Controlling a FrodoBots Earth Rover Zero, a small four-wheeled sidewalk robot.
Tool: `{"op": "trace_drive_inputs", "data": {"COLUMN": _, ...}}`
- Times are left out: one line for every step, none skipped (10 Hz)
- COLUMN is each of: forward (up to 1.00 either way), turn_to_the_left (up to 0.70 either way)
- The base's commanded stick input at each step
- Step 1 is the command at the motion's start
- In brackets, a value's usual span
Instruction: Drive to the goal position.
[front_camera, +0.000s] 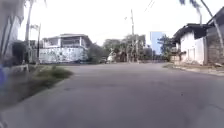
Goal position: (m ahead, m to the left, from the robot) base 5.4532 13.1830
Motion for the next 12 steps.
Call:
{"op": "trace_drive_inputs", "data": {"forward": 1.00, "turn_to_the_left": 0.04}}
{"op": "trace_drive_inputs", "data": {"forward": 1.00, "turn_to_the_left": 0.03}}
{"op": "trace_drive_inputs", "data": {"forward": 1.00, "turn_to_the_left": 0.06}}
{"op": "trace_drive_inputs", "data": {"forward": 1.00, "turn_to_the_left": 0.12}}
{"op": "trace_drive_inputs", "data": {"forward": 1.00, "turn_to_the_left": 0.00}}
{"op": "trace_drive_inputs", "data": {"forward": 1.00, "turn_to_the_left": 0.00}}
{"op": "trace_drive_inputs", "data": {"forward": 1.00, "turn_to_the_left": 0.22}}
{"op": "trace_drive_inputs", "data": {"forward": 1.00, "turn_to_the_left": 0.26}}
{"op": "trace_drive_inputs", "data": {"forward": 1.00, "turn_to_the_left": 0.38}}
{"op": "trace_drive_inputs", "data": {"forward": 1.00, "turn_to_the_left": 0.36}}
{"op": "trace_drive_inputs", "data": {"forward": 1.00, "turn_to_the_left": 0.18}}
{"op": "trace_drive_inputs", "data": {"forward": 1.00, "turn_to_the_left": 0.13}}
